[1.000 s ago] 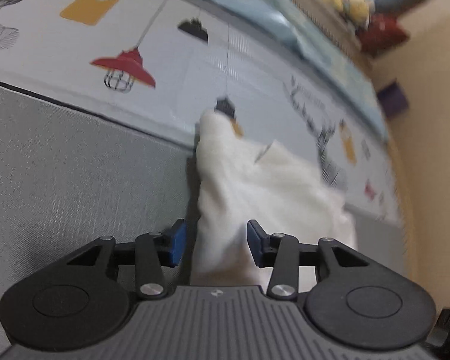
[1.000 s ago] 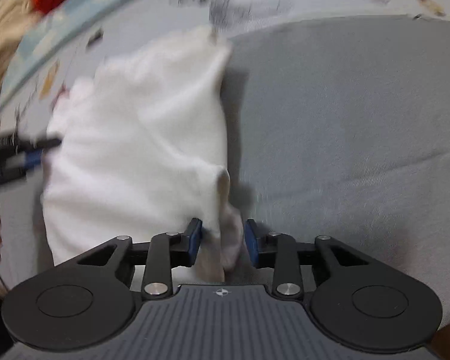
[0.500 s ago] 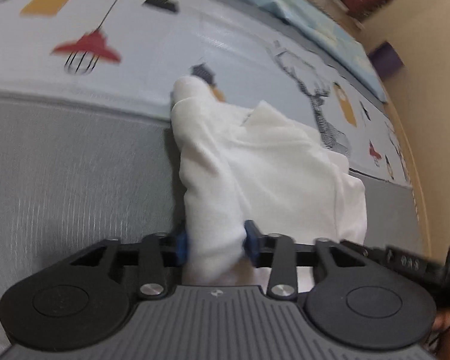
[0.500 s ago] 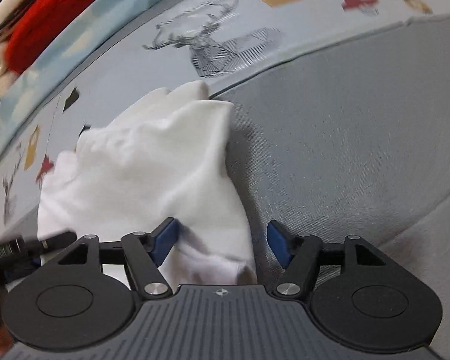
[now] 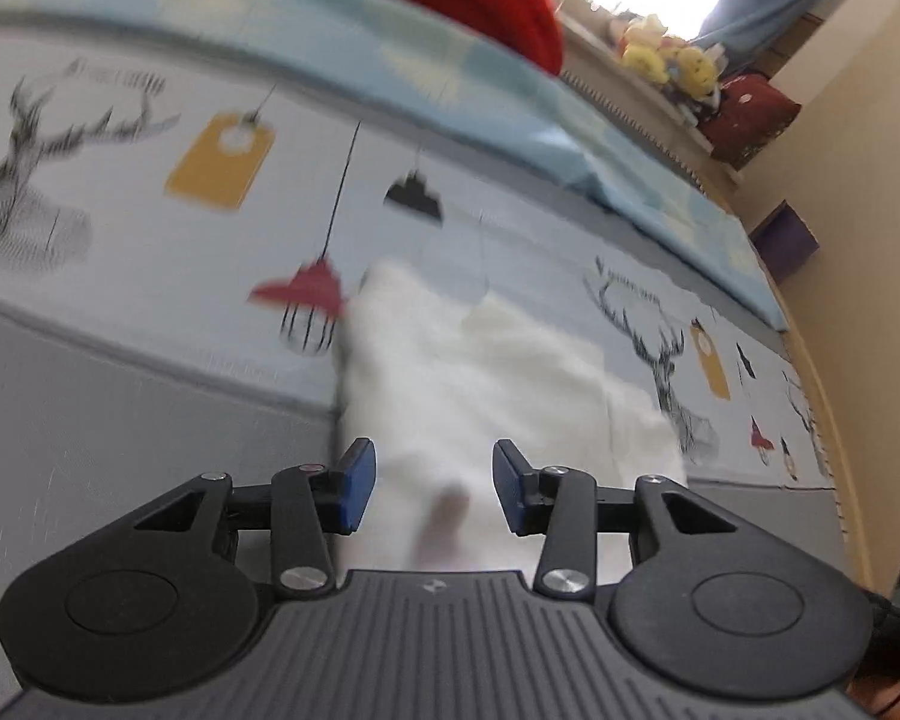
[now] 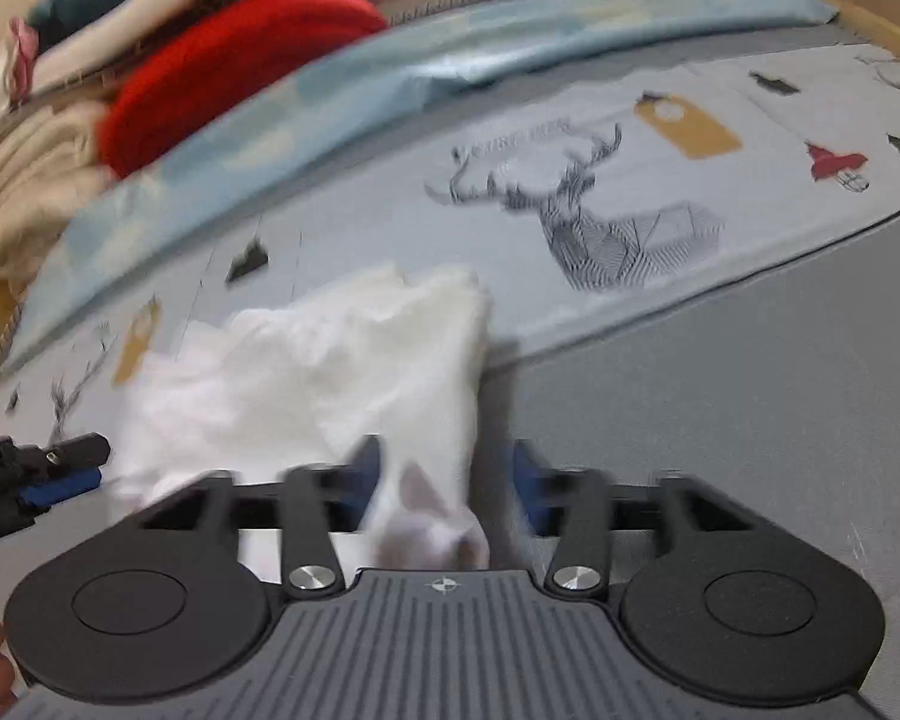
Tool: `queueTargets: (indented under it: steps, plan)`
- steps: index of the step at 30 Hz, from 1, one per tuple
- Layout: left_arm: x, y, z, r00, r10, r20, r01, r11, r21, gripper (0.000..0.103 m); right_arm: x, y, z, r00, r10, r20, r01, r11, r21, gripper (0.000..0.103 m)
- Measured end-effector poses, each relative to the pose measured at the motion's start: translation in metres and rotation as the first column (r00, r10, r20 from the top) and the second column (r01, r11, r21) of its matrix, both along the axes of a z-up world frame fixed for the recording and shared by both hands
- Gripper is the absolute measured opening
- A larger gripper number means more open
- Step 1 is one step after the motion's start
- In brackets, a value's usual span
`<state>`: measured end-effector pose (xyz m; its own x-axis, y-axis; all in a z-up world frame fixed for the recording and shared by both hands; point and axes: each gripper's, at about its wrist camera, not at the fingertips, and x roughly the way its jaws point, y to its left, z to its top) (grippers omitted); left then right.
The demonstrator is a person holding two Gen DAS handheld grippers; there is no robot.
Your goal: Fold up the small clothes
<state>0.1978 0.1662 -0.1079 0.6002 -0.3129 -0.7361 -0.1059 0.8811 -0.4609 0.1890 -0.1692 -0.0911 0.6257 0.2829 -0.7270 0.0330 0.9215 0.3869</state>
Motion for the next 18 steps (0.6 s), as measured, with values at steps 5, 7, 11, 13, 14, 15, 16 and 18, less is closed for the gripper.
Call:
queueTargets:
  steps: [5, 7, 11, 13, 14, 15, 16, 18]
  plan:
    - [-0.012, -0.006, -0.016, 0.988, -0.1, -0.121, 0.108, 0.992, 0.058, 0.047, -0.008, -0.001, 0.003, 0.995, 0.098, -0.008, -0.098, 0.995, 0.019, 0.05]
    - [-0.016, -0.012, -0.031, 0.975, -0.113, -0.191, 0.14, 0.981, 0.133, 0.051, -0.004, 0.0, -0.016, 0.984, 0.106, -0.14, -0.116, 0.991, -0.063, 0.05]
    - [-0.03, -0.013, -0.017, 0.981, -0.108, -0.161, 0.126, 0.986, 0.111, 0.05, -0.008, -0.01, -0.009, 0.99, 0.041, -0.132, -0.043, 0.999, -0.018, 0.05]
    - [-0.038, -0.016, -0.016, 0.973, -0.151, -0.173, 0.174, 0.977, 0.125, 0.05, -0.013, -0.007, -0.001, 0.993, 0.078, -0.092, -0.081, 0.996, -0.033, 0.05]
    - [-0.042, -0.021, -0.019, 0.963, -0.177, -0.202, 0.209, 0.967, 0.149, 0.05, -0.014, -0.006, -0.002, 0.989, 0.104, -0.106, -0.107, 0.994, -0.026, 0.05]
    - [-0.046, -0.026, -0.028, 0.944, -0.202, -0.26, 0.255, 0.949, 0.188, 0.051, -0.013, -0.005, -0.008, 0.98, 0.133, -0.15, -0.138, 0.99, -0.02, 0.05]
    - [-0.045, -0.032, -0.035, 0.928, -0.214, -0.306, 0.286, 0.934, 0.214, 0.052, -0.012, -0.004, -0.017, 0.966, 0.154, -0.209, -0.165, 0.986, -0.037, 0.055]
    - [-0.053, -0.037, -0.034, 0.925, -0.232, -0.3, 0.312, 0.916, 0.253, 0.052, -0.016, -0.007, -0.028, 0.95, 0.135, -0.281, -0.168, 0.981, -0.096, 0.062]
